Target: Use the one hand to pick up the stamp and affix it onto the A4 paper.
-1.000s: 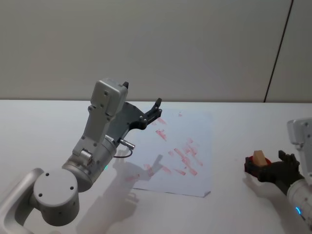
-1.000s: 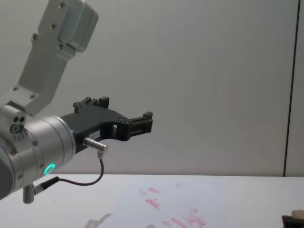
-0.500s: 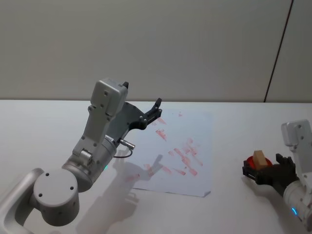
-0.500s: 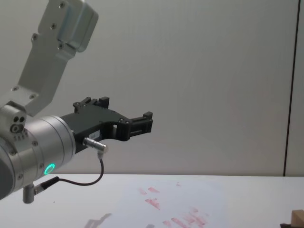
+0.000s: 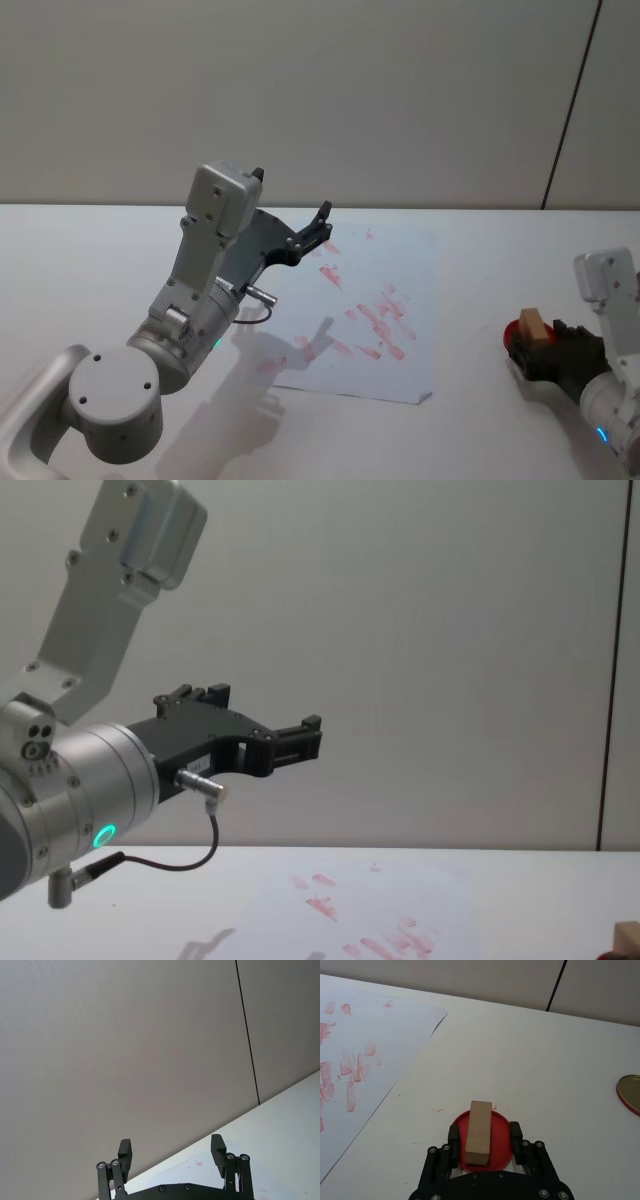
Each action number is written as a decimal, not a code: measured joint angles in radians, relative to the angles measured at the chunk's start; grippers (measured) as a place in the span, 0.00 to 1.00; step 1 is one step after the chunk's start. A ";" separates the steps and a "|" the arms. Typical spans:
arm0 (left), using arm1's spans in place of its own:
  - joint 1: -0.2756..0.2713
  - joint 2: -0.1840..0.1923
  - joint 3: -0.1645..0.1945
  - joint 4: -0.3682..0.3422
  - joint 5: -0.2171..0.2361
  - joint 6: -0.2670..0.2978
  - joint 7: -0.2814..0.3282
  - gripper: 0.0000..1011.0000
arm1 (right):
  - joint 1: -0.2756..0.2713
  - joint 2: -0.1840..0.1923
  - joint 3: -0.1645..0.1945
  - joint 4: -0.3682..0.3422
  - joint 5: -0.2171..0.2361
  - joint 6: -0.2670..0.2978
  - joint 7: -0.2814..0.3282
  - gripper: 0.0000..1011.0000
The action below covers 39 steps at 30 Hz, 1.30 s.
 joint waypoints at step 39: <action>0.000 0.000 0.000 0.000 0.000 0.000 0.000 0.99 | 0.018 -0.011 0.007 -0.005 -0.004 -0.034 0.018 0.22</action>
